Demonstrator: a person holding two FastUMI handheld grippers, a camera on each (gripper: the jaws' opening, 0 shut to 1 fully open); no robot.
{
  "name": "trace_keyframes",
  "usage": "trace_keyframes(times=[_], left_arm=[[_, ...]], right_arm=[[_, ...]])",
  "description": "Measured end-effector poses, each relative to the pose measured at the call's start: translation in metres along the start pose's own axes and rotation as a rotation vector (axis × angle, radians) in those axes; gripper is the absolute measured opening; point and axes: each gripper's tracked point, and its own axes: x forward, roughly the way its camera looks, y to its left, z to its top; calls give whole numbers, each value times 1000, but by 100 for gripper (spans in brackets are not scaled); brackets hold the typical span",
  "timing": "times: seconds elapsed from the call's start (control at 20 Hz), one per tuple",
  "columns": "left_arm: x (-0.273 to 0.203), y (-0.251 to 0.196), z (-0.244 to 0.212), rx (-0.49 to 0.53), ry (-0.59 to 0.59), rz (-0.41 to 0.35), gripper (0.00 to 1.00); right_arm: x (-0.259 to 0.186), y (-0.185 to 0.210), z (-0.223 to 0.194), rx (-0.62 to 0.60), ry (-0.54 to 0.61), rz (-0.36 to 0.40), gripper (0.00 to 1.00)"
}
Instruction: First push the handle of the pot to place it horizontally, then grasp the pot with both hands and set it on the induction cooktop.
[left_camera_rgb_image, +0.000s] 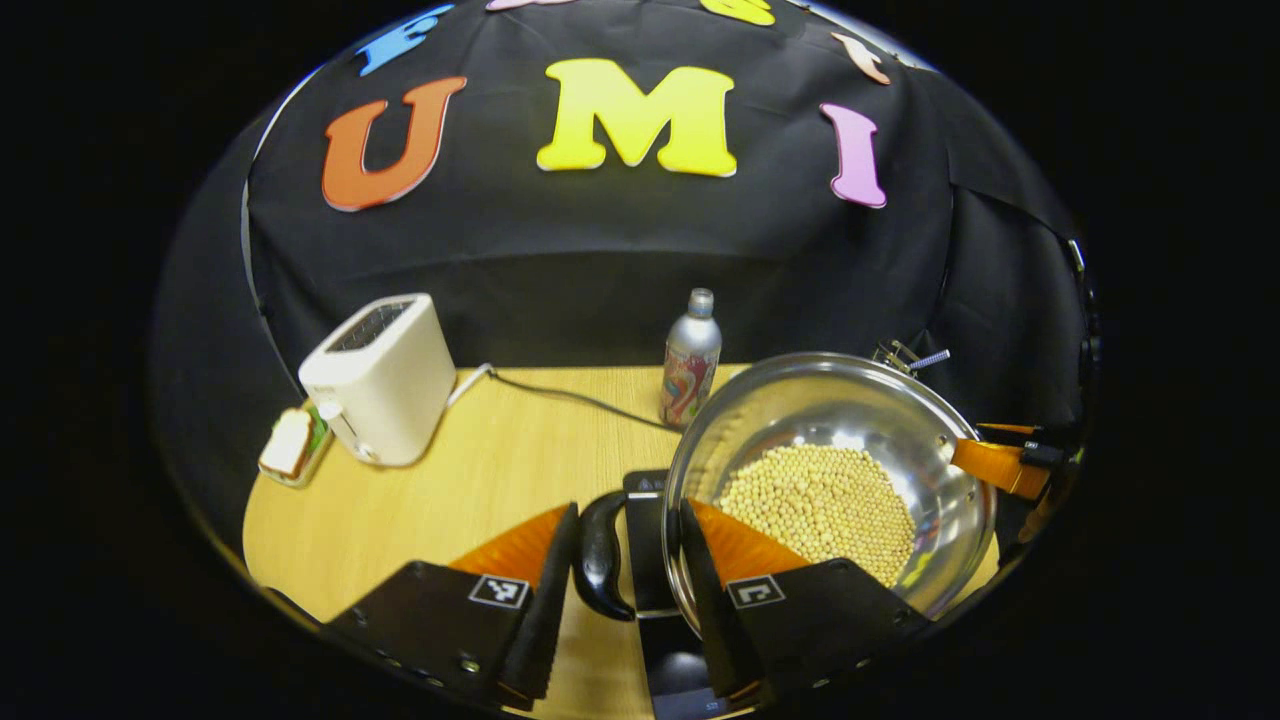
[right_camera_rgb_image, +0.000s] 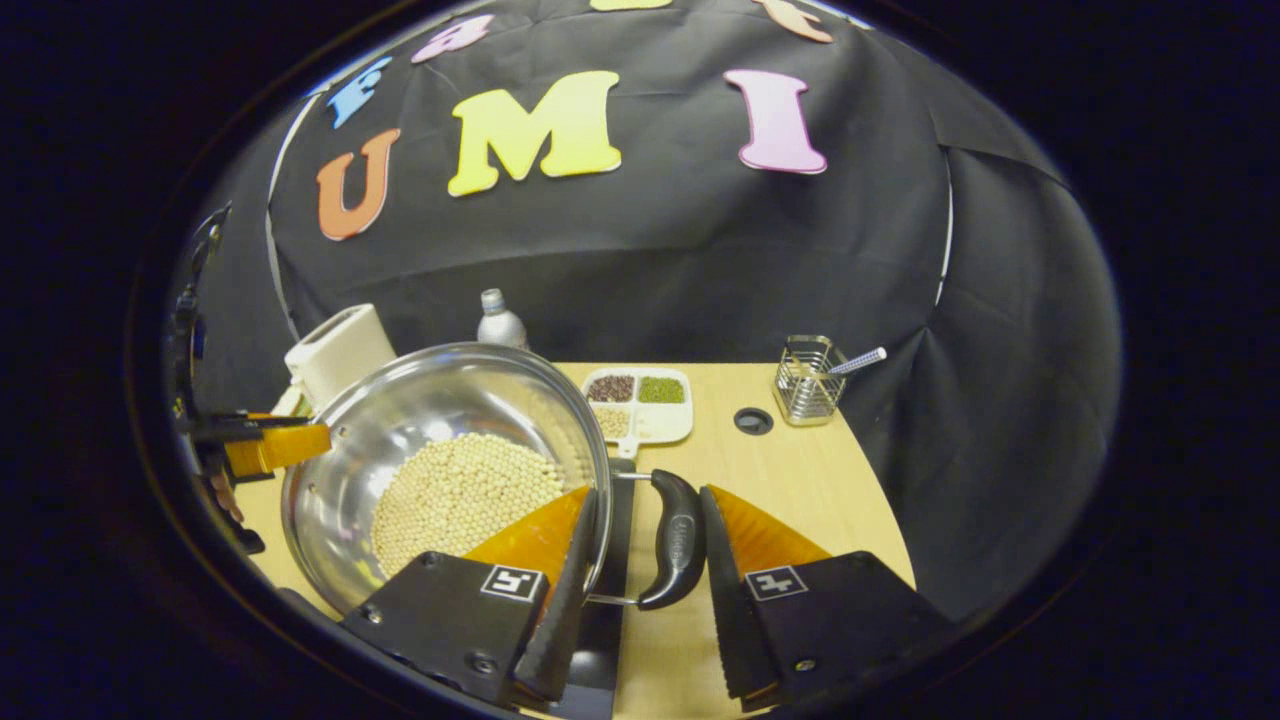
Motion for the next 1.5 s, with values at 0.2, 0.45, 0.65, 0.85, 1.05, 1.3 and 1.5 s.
trace_keyframes(times=[0.2, 0.45, 0.65, 0.85, 1.05, 1.3, 1.5], left_arm=[[23, 1, -11, 22, 13, 11, 58], [27, 5, -12, 21, 6, 6, 58], [29, 5, -12, 21, -24, 5, 67], [22, 12, -9, -14, -94, 27, 70], [0, 12, -11, -50, -161, 15, 93], [-47, 17, -8, -55, -254, 46, 95], [-91, 11, -11, -59, -324, 49, 96]], right_arm=[[30, -3, -27, 21, 50, -6, 58], [32, -1, -29, 40, 50, -8, 60], [32, -1, -29, 31, 35, -2, 60], [31, -3, -30, 43, -8, 0, 65], [9, -12, -27, 67, -109, 1, 74], [-37, -7, -22, 35, -223, 14, 90], [-72, -2, -29, 26, -263, 7, 95]])
